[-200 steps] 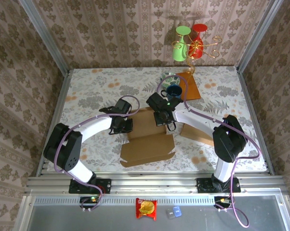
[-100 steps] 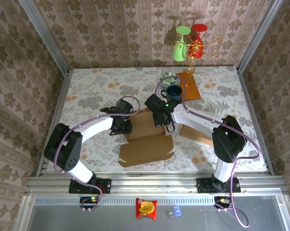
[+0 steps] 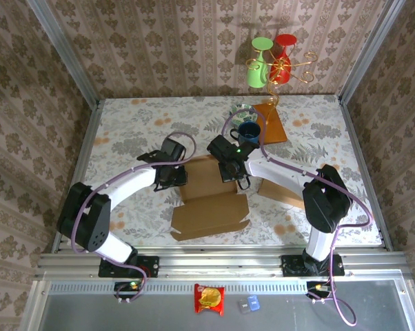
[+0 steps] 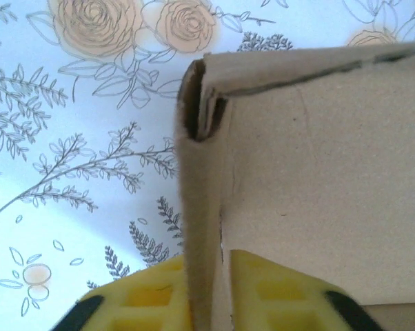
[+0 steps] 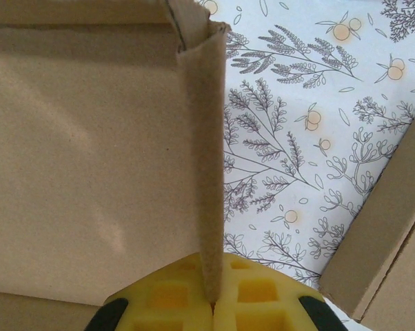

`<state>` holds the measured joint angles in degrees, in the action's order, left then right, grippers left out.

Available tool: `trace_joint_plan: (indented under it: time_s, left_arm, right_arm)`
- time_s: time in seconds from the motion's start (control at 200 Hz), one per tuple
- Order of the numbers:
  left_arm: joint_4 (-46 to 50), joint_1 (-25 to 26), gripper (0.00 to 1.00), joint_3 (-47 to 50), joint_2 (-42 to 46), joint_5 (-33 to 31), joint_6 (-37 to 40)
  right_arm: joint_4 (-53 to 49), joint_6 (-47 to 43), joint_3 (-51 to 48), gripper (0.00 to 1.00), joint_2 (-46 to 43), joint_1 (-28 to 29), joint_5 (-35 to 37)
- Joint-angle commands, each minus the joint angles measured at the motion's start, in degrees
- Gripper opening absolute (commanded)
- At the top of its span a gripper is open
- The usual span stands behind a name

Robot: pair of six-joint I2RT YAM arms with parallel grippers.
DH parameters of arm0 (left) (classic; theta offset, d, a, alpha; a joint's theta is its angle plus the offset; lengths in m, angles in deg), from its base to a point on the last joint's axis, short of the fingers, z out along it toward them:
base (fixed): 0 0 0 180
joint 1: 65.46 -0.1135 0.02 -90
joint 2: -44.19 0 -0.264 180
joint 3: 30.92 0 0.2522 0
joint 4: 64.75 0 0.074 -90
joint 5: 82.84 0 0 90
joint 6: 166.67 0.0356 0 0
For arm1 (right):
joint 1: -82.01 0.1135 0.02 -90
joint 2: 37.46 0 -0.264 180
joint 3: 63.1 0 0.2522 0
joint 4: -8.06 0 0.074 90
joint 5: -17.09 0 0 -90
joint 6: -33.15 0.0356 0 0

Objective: Fold the paper box

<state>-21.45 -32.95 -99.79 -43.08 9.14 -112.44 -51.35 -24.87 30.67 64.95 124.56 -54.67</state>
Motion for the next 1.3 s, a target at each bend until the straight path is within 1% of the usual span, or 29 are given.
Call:
trace_joint_plan:
  time_s: [0.0, 0.04, 0.105, 0.445, 0.57, 0.67, 0.785, 0.885, 1.05, 1.13, 1.16, 1.215, 1.295]
  left_arm:
    - [-0.7, -0.4, 0.16, 1.1, 0.1, 2.5, 0.9]
    - [-0.9, -0.4, 0.16, 1.5, -0.2, 3.1, 0.9]
    - [-0.9, -0.3, 0.19, 1.9, -0.7, 3.8, 1.0]
    - [1.8, 0.1, 0.21, 1.8, -2.7, 0.7, 1.6]
    - [3.0, 0.8, 0.18, 0.9, -3.6, -0.6, 1.5]
    - [4.0, 1.7, 0.10, 0.0, -4.5, -1.9, 1.4]
    - [5.2, 2.2, 0.05, -0.9, -5.0, -3.2, 1.2]
    - [6.5, 2.4, 0.02, -1.8, -5.4, -4.3, 1.5]
    - [7.4, 2.9, 0.02, -2.9, -6.0, -4.7, 1.7]
    - [7.2, 2.9, 0.06, -3.5, -6.2, -4.1, 1.6]
    - [7.3, 3.0, 0.12, -3.7, -6.0, -3.9, 1.6]
    - [7.7, 3.0, 0.28, -4.3, -5.8, -3.7, 1.6]
    - [8.9, 2.9, 0.41, -5.9, -5.2, -2.8, 1.8]
  right_arm:
    - [-1.9, 0.9, 0.4, 0.00, 0.8, 0.1, 1.9]
    - [-2.1, 0.9, 0.6, 0.00, 0.8, 0.1, 1.9]
    - [-2.1, 0.9, 0.8, 0.00, 0.9, 0.1, 2.0]
    - [-2.1, 1.1, 1.0, 0.00, 1.0, 0.0, 2.1]
    - [-2.3, 1.5, 1.1, 0.00, 1.1, 0.1, 2.0]
    - [-2.6, 2.0, 1.0, 0.00, 1.4, 0.1, 1.9]
    - [-3.3, 3.1, 1.0, 0.00, 1.7, 0.2, 2.3]
    - [-4.4, 3.9, 1.2, 0.00, 1.9, 0.1, 2.8]
    - [-5.5, 5.0, 1.6, 0.00, 2.6, 0.1, 2.7]
    - [-6.0, 5.8, 1.7, 0.00, 2.9, 0.1, 2.6]
    - [-6.2, 6.2, 1.7, 0.00, 3.0, 0.1, 2.6]
    - [-6.5, 7.1, 1.5, 0.00, 3.3, -0.2, 2.3]
    - [-6.6, 8.6, 0.6, 0.00, 3.5, -1.2, 0.7]
